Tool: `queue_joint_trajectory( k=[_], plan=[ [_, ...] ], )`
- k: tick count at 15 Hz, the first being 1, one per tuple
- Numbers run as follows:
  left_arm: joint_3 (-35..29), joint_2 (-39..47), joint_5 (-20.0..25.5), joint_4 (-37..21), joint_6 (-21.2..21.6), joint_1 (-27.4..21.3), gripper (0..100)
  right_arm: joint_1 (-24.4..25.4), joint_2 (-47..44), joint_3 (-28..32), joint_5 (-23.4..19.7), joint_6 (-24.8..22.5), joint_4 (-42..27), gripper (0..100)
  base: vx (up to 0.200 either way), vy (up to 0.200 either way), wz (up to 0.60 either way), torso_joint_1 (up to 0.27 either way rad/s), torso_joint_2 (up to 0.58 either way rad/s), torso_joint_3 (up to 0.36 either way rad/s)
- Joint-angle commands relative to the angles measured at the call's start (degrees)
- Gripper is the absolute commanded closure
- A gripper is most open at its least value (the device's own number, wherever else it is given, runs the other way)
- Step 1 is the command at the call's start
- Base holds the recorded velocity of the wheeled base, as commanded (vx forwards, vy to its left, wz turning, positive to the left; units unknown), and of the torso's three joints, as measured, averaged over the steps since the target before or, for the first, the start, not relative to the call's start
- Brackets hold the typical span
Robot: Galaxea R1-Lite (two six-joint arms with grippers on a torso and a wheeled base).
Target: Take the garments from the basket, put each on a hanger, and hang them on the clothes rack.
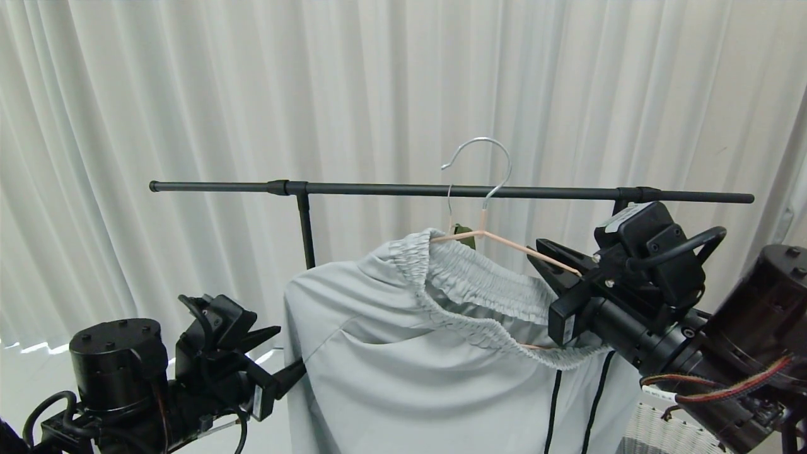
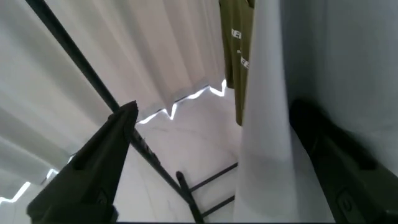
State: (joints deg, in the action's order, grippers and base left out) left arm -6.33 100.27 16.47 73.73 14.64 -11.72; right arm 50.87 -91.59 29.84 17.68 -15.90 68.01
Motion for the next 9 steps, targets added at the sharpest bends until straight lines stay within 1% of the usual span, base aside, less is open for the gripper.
queue_joint_trajectory(
  k=[1, 3, 5, 7, 9],
  plan=[
    [0.1, 0.5, -0.1, 0.1, 0.0, 2.0, 100, -0.9, 0.0, 0.0, 0.0, 0.0, 0.0, 100, 0.000, 0.000, 0.00, 0.000, 0.00, 0.000],
    [1.3, 0.3, -0.1, 0.1, 0.1, 6.4, 100, -3.0, 0.4, -1.3, 0.1, 0.0, 0.0, 100, 0.000, 0.000, 0.00, 0.000, 0.00, 0.000],
    [1.9, 0.3, -0.1, 0.1, 1.6, 10.0, 100, -4.8, 0.9, -2.6, 0.0, 0.0, 0.0, 100, 0.000, 0.000, 0.00, 0.000, 0.00, 0.000],
    [1.9, 0.4, -0.1, 0.2, 3.1, 12.1, 100, -6.0, 1.6, -3.7, 0.0, 0.0, 0.0, 100, 0.000, 0.000, 0.00, 0.000, 0.00, 0.000],
    [1.7, 0.5, -0.1, 0.2, 3.2, 12.9, 100, -6.2, 2.3, -3.9, 0.0, 0.0, 0.0, 100, 0.000, 0.000, 0.00, 0.000, 0.00, 0.000]
  ],
)
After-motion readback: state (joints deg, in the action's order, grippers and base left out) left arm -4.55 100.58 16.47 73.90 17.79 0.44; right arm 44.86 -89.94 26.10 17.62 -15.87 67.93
